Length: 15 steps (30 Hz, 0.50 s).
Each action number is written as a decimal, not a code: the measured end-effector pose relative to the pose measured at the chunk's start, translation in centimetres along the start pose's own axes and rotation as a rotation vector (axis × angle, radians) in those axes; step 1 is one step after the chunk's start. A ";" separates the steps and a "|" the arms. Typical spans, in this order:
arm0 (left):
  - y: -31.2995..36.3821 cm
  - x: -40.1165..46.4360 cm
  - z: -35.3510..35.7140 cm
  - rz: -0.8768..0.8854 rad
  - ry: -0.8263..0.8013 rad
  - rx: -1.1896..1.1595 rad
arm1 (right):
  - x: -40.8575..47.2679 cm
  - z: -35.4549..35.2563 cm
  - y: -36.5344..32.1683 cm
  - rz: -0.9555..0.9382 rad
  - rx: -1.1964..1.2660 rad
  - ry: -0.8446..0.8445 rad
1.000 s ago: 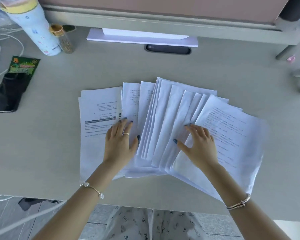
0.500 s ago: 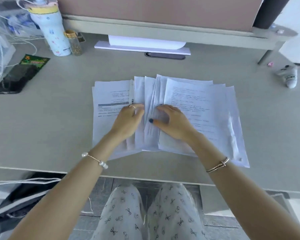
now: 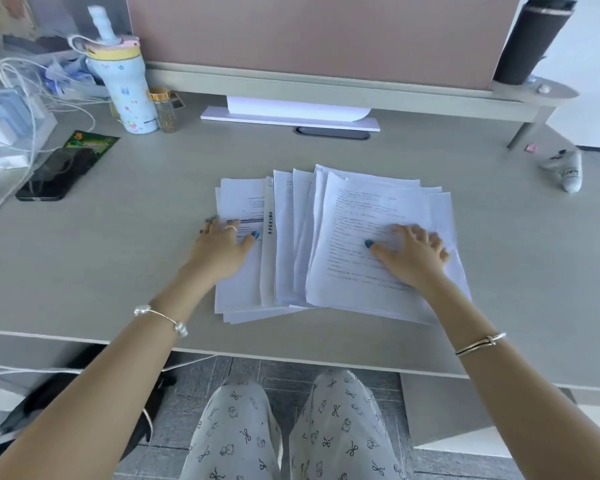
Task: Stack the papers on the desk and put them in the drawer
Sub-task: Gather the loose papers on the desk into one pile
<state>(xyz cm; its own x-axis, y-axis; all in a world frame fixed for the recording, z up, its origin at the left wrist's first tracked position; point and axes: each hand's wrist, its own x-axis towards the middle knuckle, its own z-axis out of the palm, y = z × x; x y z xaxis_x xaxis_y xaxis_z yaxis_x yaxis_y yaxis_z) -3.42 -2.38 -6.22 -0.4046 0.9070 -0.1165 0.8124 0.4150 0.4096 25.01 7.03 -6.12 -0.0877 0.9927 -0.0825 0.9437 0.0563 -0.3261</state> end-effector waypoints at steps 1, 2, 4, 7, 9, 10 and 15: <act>0.8 0.1 0.1 0.025 -0.012 -0.002 | -0.1 0.3 -0.6 -0.017 0.000 0.011; 1.6 0.2 0.5 0.045 -0.020 -0.011 | -0.3 0.6 -1.3 -0.036 -0.001 0.015; 2.9 0.4 1.6 0.090 -0.016 -0.053 | -0.5 1.0 -2.7 -0.084 0.008 -0.002; 3.9 -0.2 2.0 0.146 0.069 -0.223 | -0.5 1.0 -3.9 -0.152 0.041 -0.059; 3.3 -0.6 1.1 0.117 0.122 -0.410 | -0.3 0.3 -3.5 -0.144 0.127 -0.047; 2.7 -0.6 0.8 0.094 0.140 -0.443 | -0.1 -0.2 -2.9 -0.124 0.171 0.003; 0.5 0.0 0.6 0.027 0.118 -0.295 | 0.7 -1.4 0.7 0.112 0.157 0.126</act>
<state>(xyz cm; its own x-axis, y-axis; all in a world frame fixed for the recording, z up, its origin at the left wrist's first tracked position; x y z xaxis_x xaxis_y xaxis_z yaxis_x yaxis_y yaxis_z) -2.76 -2.12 -6.50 -0.4446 0.8957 -0.0039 0.6734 0.3372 0.6579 26.10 7.94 -5.07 0.0644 0.9979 -0.0112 0.8830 -0.0622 -0.4653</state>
